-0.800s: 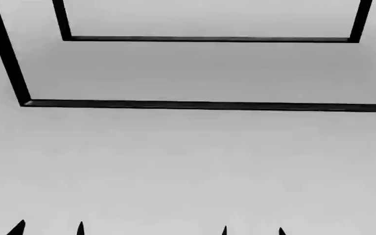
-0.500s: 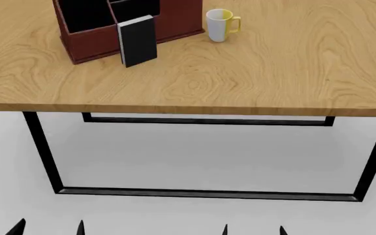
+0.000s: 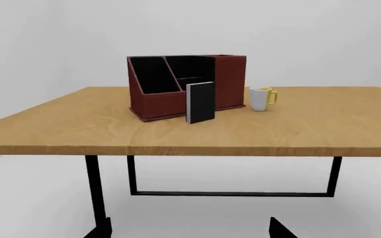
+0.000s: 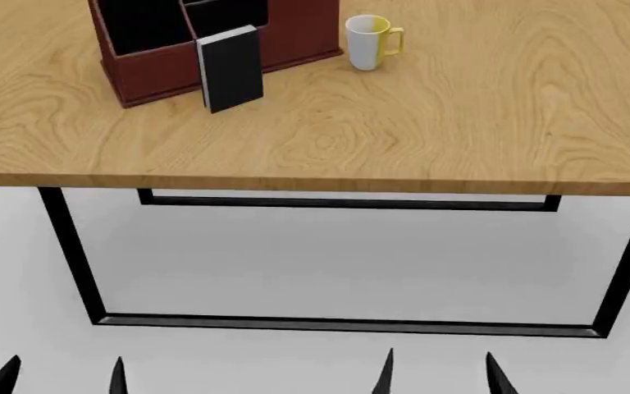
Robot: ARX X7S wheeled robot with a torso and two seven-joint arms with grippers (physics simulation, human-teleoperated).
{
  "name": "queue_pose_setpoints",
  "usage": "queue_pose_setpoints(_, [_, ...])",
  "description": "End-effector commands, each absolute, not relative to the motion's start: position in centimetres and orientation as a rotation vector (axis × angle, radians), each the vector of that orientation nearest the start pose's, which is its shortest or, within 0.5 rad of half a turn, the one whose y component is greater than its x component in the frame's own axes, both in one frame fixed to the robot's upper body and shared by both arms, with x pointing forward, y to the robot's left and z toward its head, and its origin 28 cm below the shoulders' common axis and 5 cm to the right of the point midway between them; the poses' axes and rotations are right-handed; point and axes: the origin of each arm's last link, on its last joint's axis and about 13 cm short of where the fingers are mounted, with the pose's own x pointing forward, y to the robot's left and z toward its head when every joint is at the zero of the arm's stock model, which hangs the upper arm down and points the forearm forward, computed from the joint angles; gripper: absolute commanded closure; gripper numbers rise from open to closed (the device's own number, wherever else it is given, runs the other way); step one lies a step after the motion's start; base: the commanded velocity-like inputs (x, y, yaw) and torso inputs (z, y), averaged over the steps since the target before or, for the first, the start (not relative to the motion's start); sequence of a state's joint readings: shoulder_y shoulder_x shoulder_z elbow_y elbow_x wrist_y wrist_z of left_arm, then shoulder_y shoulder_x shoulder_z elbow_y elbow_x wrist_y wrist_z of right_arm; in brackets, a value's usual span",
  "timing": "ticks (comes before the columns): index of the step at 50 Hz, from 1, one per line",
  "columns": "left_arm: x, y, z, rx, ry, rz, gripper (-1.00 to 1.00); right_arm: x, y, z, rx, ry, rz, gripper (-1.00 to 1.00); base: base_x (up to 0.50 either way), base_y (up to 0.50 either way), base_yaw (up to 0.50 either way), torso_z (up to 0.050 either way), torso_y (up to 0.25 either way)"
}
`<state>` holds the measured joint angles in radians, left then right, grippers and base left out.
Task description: Pick up the book and place it in the front compartment of the caddy.
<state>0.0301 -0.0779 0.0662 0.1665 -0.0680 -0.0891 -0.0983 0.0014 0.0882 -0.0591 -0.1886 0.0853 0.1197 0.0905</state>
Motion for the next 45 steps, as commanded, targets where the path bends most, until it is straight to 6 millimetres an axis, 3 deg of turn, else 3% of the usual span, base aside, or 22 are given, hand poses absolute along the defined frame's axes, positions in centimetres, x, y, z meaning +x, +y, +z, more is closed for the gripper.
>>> queue_pose_setpoints(1, [20.2,21.3,7.5,0.002,-0.132,0.03,-1.0,20.8,-11.2,9.2,-0.038,-0.157,-0.041,-1.0,0.0,0.0,0.0,0.0,0.0])
queue_pose_setpoints(6, [20.1,21.5,9.0,0.002,-0.158,0.034,-1.0,20.3,-11.4,10.6,-0.053,-0.18,-0.05,-1.0,0.0,0.0,0.0,0.0,0.0])
queue_pose_setpoints(9, [19.7,21.9,11.6,0.015,-0.209,0.039,-1.0,19.5,-11.6,12.6,-0.083,-0.199,-0.064,-1.0,0.0,0.0,0.0,0.0,0.0])
queue_pose_setpoints(14, [19.1,22.0,14.1,0.016,-0.229,0.032,-1.0,18.5,-11.7,14.5,-0.101,-0.216,-0.076,-1.0,0.0,0.0,0.0,0.0,0.0])
queue_pose_setpoints(24, [17.9,22.0,17.5,0.043,-0.267,0.035,-1.0,17.0,-11.7,17.9,-0.141,-0.268,-0.091,-1.0,0.0,0.0,0.0,0.0,0.0])
queue_pose_setpoints(35, [16.1,22.3,19.9,0.064,-0.276,0.072,-1.0,15.8,-11.0,20.7,-0.189,-0.295,-0.122,-1.0,0.0,0.0,0.0,0.0,0.0])
queue_pose_setpoints(45, [15.0,22.4,20.8,0.069,-0.29,0.082,-1.0,15.3,-10.9,21.5,-0.188,-0.322,-0.123,-1.0,0.18,0.0,0.0,0.0,0.0])
